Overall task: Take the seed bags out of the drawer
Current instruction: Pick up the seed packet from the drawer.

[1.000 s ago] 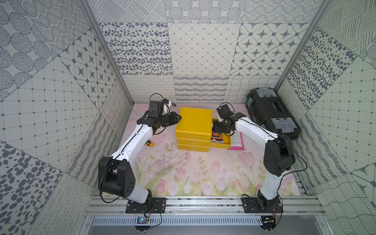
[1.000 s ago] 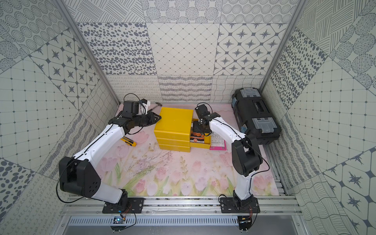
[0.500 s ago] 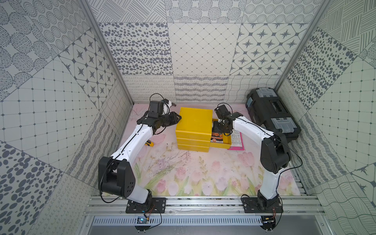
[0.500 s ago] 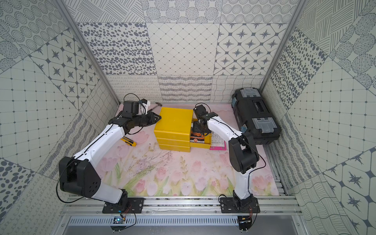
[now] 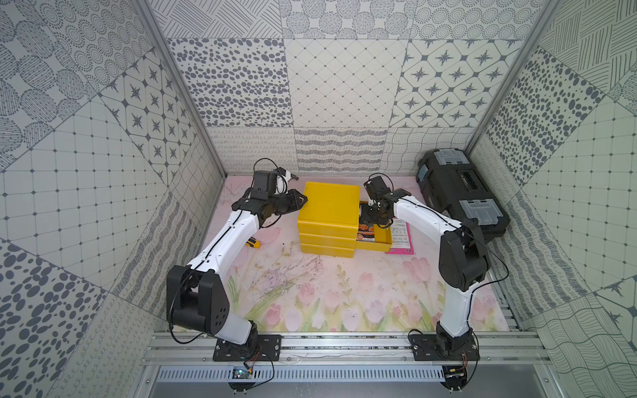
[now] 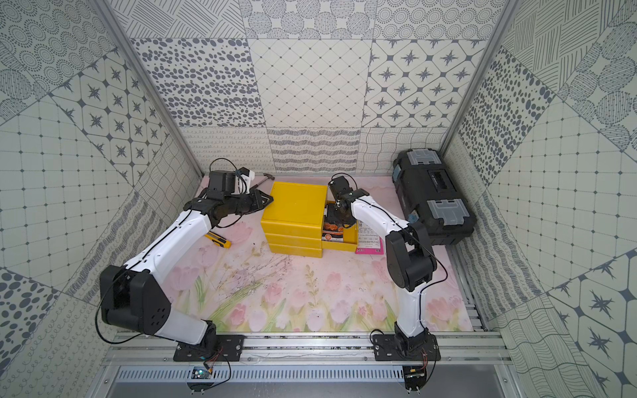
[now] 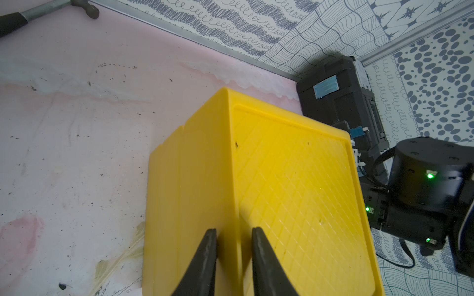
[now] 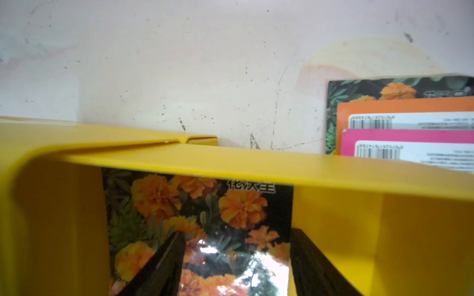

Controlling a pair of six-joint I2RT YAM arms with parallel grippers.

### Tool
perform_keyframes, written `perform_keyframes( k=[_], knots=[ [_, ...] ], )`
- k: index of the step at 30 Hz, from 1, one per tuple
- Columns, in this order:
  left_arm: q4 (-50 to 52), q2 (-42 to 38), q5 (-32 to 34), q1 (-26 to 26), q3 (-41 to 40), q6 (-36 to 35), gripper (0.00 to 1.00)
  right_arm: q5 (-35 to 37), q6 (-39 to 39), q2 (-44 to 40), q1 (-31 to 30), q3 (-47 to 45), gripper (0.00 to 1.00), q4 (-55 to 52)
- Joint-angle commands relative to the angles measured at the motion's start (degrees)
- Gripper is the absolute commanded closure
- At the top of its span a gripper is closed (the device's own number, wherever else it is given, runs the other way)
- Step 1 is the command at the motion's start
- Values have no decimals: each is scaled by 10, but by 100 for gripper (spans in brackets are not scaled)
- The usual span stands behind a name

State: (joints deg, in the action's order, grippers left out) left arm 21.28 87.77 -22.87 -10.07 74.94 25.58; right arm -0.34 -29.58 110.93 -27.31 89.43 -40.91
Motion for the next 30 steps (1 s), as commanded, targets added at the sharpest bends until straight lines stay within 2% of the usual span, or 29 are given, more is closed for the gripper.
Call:
perform_keyframes(
  k=[1,7,13,16,28,30],
  knots=[
    [135,12,-4,-3,-12,-5,74,-62,-25,-4,3,-29,37,45],
    [134,13,-3,-4,-12,-5,75,-99,-53,-28,14,-71,55,94],
    [134,13,-2,-3,-12,-6,74,-125,-72,-47,22,-95,77,124],
    [135,13,-2,-4,-12,-6,74,-128,-77,-56,23,-100,84,130],
    [134,14,-3,-4,-12,-5,74,-159,-105,-98,33,-129,100,177],
    [134,14,-3,-4,-12,-6,75,-160,-105,-104,34,-130,100,177]
  ],
)
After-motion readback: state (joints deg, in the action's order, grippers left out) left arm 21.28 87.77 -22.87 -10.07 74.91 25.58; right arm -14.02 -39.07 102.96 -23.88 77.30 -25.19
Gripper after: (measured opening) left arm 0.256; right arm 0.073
